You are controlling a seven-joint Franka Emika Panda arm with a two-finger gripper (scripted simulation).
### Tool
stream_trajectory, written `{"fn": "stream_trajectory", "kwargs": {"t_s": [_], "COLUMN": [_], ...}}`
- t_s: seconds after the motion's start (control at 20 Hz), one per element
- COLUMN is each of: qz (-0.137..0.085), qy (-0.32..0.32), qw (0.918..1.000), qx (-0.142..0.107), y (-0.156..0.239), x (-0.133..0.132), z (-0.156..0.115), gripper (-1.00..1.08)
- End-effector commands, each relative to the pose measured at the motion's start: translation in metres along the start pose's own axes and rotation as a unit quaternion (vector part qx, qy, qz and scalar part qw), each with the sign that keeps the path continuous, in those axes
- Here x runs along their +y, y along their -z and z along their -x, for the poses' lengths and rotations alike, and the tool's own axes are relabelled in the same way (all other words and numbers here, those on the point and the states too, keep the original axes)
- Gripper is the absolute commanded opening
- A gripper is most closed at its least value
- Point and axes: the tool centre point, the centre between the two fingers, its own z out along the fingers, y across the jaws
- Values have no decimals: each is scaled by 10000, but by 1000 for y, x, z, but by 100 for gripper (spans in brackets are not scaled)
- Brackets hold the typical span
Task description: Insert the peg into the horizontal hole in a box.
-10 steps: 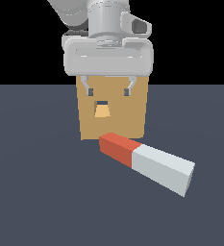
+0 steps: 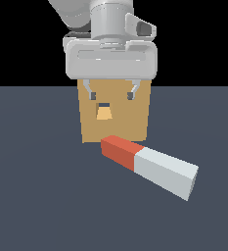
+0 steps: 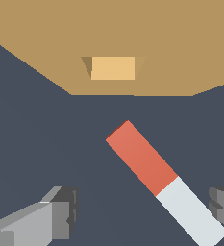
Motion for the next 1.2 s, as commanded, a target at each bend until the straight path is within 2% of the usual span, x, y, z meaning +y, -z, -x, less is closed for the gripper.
{"fn": "stream_trajectory", "kwargs": {"t_s": [0.0,0.35,0.6,0.9,1.15], "qz": [-1,4,10,17,23], "qy": [109,635,1176,1873,2472], "qw": [9999,9980,9931,9823,9690], "qx": [-1,-5,-10,-15,-22], "y": [-3,-17,-32,-51,-67], "x": [2,11,23,41,59], "z": [4,21,38,57,71], "gripper": [100,100,100,100,100]}}
